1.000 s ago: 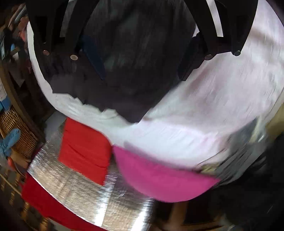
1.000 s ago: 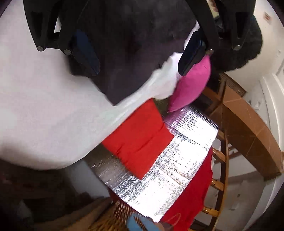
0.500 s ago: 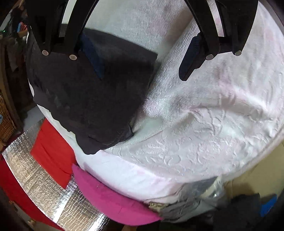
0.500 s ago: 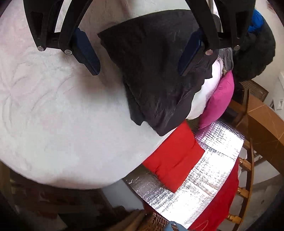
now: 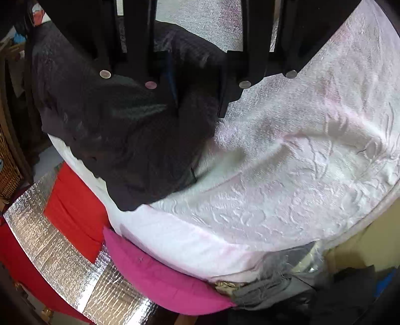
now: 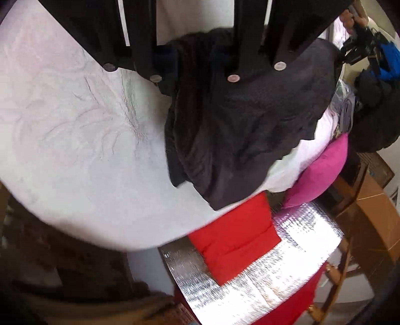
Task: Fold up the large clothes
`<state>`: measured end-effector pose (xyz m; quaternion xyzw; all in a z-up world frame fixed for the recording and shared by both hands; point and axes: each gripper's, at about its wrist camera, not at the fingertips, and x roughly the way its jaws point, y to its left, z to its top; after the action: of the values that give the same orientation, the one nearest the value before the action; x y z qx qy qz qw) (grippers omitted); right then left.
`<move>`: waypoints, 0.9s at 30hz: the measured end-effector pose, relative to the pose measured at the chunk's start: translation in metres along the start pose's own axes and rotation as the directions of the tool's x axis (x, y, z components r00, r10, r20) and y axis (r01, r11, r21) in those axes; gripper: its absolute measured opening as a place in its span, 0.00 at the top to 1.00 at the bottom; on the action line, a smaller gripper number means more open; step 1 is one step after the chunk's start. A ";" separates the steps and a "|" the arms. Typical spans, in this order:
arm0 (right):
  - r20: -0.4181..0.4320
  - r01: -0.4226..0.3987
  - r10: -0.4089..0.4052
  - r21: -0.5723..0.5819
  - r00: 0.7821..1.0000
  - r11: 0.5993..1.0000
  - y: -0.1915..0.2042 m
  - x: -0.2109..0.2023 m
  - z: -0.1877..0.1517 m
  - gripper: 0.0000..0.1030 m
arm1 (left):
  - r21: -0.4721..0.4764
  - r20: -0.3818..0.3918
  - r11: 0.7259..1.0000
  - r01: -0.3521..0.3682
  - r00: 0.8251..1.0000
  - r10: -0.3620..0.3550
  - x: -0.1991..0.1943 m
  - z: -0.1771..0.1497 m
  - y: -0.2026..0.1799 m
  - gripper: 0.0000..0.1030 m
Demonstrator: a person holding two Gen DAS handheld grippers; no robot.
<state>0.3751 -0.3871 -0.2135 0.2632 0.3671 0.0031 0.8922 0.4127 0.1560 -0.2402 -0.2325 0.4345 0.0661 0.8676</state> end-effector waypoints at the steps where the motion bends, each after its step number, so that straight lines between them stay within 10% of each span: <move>1: 0.005 0.006 -0.006 -0.017 1.000 1.000 0.005 -0.008 -0.004 0.82 | 0.013 -0.009 1.000 -0.013 1.000 0.013 0.002 -0.001 -0.001 0.69; 4: -0.042 0.066 -0.068 -0.052 0.997 0.996 0.000 0.002 -0.019 0.82 | 0.024 -0.053 0.997 -0.074 0.996 0.075 0.014 -0.001 0.003 0.45; 11: -0.062 -0.030 0.035 0.078 0.997 0.996 -0.025 -0.001 -0.011 0.71 | -0.015 -0.061 1.000 -0.026 0.998 0.025 0.002 0.004 0.011 0.45; 14: 0.023 -0.052 0.050 0.117 0.998 0.992 -0.033 -0.019 -0.002 0.17 | -0.022 -0.029 1.000 0.014 0.999 -0.014 -0.010 0.011 0.015 0.41; 15: 0.067 -0.067 0.058 0.133 0.996 0.989 -0.036 -0.027 0.001 0.13 | -0.021 -0.014 1.000 0.016 1.000 -0.016 -0.015 0.013 0.016 0.39; 18: 0.175 -0.116 0.092 0.130 0.980 0.985 -0.028 -0.045 0.005 0.13 | -0.017 -0.001 1.000 -0.007 1.000 0.007 -0.020 0.018 0.020 0.26; 24: 0.105 -0.037 0.028 0.081 0.994 0.996 -0.009 -0.023 0.012 0.13 | -0.022 -0.094 1.000 0.000 0.996 -0.002 0.003 0.016 0.021 0.28; 27: 0.052 -0.032 0.026 0.117 0.998 0.993 -0.021 -0.002 0.013 0.13 | -0.039 -0.142 0.992 0.118 0.982 -0.122 0.012 0.014 0.022 0.50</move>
<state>0.3781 -0.4121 -0.2143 0.3209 0.3399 -0.0122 0.8839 0.4224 0.1811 -0.2500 -0.2758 0.4802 0.0034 0.8327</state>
